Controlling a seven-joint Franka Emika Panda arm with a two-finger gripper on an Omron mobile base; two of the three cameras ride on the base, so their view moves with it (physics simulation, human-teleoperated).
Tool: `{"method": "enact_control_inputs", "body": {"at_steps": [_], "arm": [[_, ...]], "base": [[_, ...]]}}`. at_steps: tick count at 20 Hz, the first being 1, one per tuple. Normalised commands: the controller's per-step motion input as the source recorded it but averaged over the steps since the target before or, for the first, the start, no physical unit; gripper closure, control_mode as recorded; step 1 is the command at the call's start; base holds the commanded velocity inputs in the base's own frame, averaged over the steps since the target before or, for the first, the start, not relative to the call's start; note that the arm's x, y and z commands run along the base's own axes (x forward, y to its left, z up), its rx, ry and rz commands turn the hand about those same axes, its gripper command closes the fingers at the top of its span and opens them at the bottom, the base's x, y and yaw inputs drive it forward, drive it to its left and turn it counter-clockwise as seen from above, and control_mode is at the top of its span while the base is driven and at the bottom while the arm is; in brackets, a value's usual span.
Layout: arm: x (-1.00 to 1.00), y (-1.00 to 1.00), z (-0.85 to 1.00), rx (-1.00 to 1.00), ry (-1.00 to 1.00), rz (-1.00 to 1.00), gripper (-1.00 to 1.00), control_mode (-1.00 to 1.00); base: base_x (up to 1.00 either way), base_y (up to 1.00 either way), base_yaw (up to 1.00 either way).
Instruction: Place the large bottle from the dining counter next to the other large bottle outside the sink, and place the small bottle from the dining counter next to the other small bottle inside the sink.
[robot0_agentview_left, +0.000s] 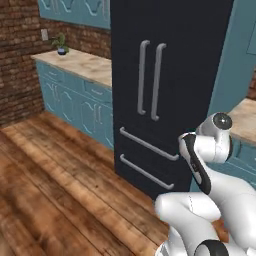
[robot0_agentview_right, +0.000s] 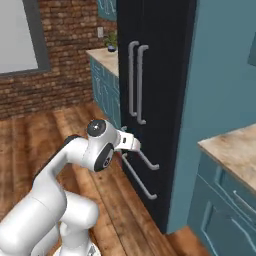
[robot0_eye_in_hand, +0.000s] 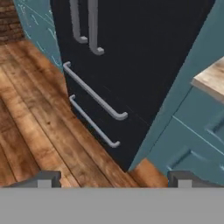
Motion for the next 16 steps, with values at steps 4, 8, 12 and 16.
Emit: {"method": "enact_control_inputs", "body": {"at_steps": [4, 8, 12, 16], "arm": [[0.0, 0.0, 0.0, 0.0, 0.0, 0.0, -1.0, 1.0], [0.0, 0.0, 0.0, 0.0, 0.0, 0.0, -1.0, 1.0], [0.0, 0.0, 0.0, 0.0, 0.0, 0.0, -1.0, 1.0], [0.0, 0.0, 0.0, 0.0, 0.0, 0.0, -1.0, 1.0]], "base": [[0.04, 1.0, 0.52], [0.63, 1.0, 0.39], [0.99, 1.0, 0.32], [1.0, 1.0, 0.32]]}}
